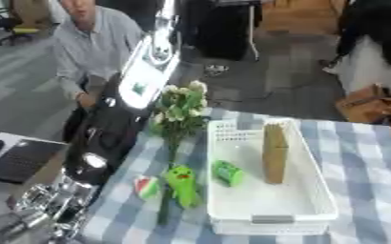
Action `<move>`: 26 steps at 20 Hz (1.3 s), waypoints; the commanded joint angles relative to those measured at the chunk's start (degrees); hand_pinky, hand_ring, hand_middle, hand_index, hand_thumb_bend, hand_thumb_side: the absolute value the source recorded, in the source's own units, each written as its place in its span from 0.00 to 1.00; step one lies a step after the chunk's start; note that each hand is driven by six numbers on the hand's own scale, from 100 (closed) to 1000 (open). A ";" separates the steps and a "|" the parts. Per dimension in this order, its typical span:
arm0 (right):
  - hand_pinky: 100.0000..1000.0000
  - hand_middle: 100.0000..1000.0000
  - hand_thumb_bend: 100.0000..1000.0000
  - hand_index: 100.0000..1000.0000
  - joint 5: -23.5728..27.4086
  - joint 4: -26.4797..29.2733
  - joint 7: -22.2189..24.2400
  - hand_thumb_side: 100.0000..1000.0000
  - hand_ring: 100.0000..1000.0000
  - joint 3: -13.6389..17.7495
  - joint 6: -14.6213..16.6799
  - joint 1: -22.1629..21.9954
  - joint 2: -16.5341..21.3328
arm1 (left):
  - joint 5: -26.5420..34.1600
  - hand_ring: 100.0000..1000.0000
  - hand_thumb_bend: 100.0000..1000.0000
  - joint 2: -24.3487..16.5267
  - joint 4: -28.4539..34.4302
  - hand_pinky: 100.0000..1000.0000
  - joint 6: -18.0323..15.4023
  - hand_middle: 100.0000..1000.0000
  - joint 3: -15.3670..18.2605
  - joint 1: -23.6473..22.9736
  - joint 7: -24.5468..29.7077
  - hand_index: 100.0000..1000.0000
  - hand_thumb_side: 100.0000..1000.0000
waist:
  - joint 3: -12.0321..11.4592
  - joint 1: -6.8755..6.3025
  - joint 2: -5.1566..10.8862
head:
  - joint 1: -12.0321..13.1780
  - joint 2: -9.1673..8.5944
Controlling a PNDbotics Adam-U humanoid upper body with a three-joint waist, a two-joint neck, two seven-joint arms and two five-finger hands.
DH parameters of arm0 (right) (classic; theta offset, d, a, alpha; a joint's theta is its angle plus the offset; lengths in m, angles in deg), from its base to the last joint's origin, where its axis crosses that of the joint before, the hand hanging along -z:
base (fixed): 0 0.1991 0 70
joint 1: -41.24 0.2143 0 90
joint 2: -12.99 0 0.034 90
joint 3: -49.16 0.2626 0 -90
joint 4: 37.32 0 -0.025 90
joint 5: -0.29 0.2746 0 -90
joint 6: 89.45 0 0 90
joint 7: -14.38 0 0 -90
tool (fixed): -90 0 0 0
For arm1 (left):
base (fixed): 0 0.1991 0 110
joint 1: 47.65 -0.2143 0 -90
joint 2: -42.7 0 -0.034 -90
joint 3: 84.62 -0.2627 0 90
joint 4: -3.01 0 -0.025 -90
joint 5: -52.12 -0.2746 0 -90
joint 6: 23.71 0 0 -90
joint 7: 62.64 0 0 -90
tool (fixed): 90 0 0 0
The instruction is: Pick up objects on the table and place them in the box.
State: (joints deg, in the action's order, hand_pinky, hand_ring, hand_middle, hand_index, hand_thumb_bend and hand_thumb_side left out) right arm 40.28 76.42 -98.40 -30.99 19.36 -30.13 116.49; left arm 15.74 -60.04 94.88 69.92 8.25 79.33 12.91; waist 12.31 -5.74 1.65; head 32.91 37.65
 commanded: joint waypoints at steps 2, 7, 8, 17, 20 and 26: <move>0.76 0.62 0.00 0.64 0.60 0.86 0.02 0.18 0.74 0.07 -0.53 0.97 1.83 | -7.18 1.00 0.02 -4.37 -6.63 0.81 5.90 0.99 -2.41 2.58 7.11 1.00 0.73 | 0.08 0.33 1.61 | 0.51 0.31; 0.76 0.62 0.00 0.64 1.05 0.86 0.04 0.18 0.74 -0.26 -1.01 1.33 2.20 | -10.32 1.00 0.00 -6.05 -15.41 0.86 7.30 1.00 -4.61 4.30 14.79 1.00 0.73 | 0.12 -0.25 2.25 | 0.76 0.94; 0.76 0.62 0.00 0.64 1.15 0.86 0.03 0.18 0.74 -0.34 -1.16 1.38 2.29 | -10.87 1.00 0.00 -6.38 -17.49 0.86 7.38 1.00 -5.06 4.65 16.46 1.00 0.73 | 0.10 -0.37 2.42 | 0.85 1.13; 0.76 0.62 0.00 0.64 1.72 0.86 -0.31 0.18 0.74 -0.64 -1.88 1.45 3.32 | -16.10 1.00 0.00 -8.23 -36.95 0.95 7.11 1.00 -8.65 7.36 31.58 1.00 0.76 | -0.41 -1.38 3.85 | 1.08 2.84; 0.76 0.62 0.00 0.64 1.85 0.86 -0.28 0.18 0.74 -0.77 -1.98 1.36 3.51 | -18.21 1.00 0.00 -8.31 -42.91 0.96 8.03 0.99 -8.83 8.87 33.97 1.00 0.77 | -0.51 -1.54 4.17 | 1.16 3.07; 0.76 0.62 0.00 0.64 1.98 0.86 -0.48 0.18 0.74 -0.79 -2.42 1.31 3.75 | -21.76 1.00 0.06 -7.34 -55.38 1.00 9.42 1.00 -7.63 12.02 44.74 1.00 0.95 | -0.64 -1.87 4.70 | 1.41 3.45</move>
State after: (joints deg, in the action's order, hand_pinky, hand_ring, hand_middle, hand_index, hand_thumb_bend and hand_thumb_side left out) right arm 41.96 76.42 -98.84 -32.03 17.12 -29.64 118.25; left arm -5.25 -65.64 41.13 79.11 -0.12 89.81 55.44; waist 11.79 -7.10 5.07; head 34.09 40.82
